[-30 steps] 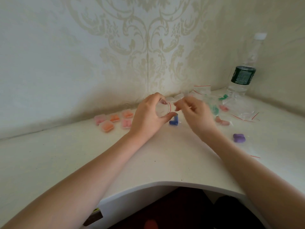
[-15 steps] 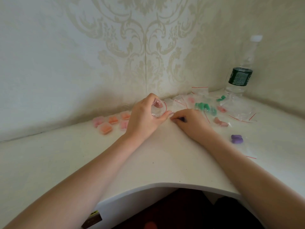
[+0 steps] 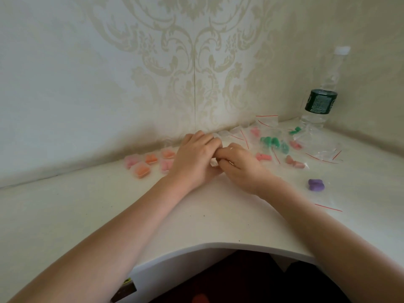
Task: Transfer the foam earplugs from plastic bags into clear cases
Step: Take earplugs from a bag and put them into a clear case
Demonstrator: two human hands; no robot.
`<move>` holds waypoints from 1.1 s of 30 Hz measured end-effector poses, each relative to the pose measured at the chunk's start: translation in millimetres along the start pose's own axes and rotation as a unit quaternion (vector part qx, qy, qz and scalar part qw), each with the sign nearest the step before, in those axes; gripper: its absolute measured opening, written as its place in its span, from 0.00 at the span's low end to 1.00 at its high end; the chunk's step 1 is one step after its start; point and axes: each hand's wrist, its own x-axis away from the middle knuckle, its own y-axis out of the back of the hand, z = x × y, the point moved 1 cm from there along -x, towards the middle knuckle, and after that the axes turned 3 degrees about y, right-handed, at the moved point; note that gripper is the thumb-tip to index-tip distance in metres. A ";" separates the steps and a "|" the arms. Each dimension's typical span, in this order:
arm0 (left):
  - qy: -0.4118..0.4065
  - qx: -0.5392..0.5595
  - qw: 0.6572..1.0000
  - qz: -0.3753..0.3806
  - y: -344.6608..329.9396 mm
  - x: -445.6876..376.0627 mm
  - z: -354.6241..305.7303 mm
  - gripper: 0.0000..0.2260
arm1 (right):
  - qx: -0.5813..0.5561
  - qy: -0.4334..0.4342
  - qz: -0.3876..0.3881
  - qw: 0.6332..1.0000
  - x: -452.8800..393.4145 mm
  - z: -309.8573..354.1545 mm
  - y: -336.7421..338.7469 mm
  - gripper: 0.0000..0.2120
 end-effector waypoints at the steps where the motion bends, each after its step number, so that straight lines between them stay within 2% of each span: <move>1: -0.005 0.005 1.000 0.015 -1.2 0.1 0.7 0.13 | 0.034 0.010 0.005 0.999 0.0 -2.3 -1.6 0.11; 3: 0.004 0.035 0.999 0.034 -3.5 0.2 -0.5 0.13 | 0.069 0.011 0.004 0.998 -1.0 -5.0 -3.5 0.11; 4: 0.017 0.056 0.997 0.043 -5.3 1.3 -0.9 0.16 | 0.057 0.001 -0.009 0.998 -1.8 -5.4 -3.5 0.11; 6: 0.042 0.098 0.993 0.057 -4.2 3.3 -2.0 0.27 | -0.013 -0.028 -0.075 0.997 -2.5 -4.9 1.0 0.13; 8: 0.095 0.199 0.973 0.072 2.3 2.5 -3.6 0.33 | -0.094 -0.058 -0.155 0.982 -0.5 -7.9 8.6 0.18; 10: 0.205 0.303 0.929 0.058 6.1 -1.2 -2.8 0.33 | -0.146 -0.086 -0.194 0.966 1.0 -13.7 13.6 0.21; 11: 0.273 0.349 0.896 0.040 6.7 -3.8 0.0 0.29 | -0.157 -0.096 -0.204 0.961 1.5 -16.3 14.5 0.22; 14: 0.415 0.493 0.765 0.013 6.8 -6.2 4.4 0.12 | -0.157 -0.098 -0.210 0.960 1.9 -17.0 15.0 0.25; 15: 0.430 0.516 0.741 0.026 6.0 -5.8 5.6 0.08 | -0.153 -0.097 -0.202 0.962 1.4 -16.3 14.3 0.26; 17: 0.437 0.543 0.716 0.043 5.8 -4.2 7.6 0.05 | -0.148 -0.102 -0.189 0.965 0.6 -16.2 12.8 0.25; 20: 0.444 0.589 0.675 0.032 5.4 -2.7 8.5 0.06 | -0.163 -0.125 -0.199 0.958 0.6 -18.4 11.3 0.15; 23: 0.447 0.608 0.655 0.034 2.8 -1.4 8.9 0.07 | -0.165 -0.139 -0.202 0.955 1.1 -16.2 11.8 0.07; 25: 0.445 0.635 0.631 0.031 2.0 -1.1 7.9 0.08 | -0.170 -0.135 -0.189 0.958 1.3 -13.2 12.5 0.03; 27: 0.444 0.647 0.619 0.031 2.3 -1.5 5.7 0.09 | -0.188 -0.127 -0.171 0.959 1.5 -10.5 12.5 0.03; 31: 0.443 0.621 0.645 0.045 0.8 -0.9 1.7 0.09 | -0.191 -0.117 -0.139 0.965 0.8 -9.5 8.2 0.07; 33: 0.448 0.626 0.637 0.039 0.7 -1.1 0.9 0.09 | -0.195 -0.118 -0.138 0.964 0.3 -9.2 8.4 0.07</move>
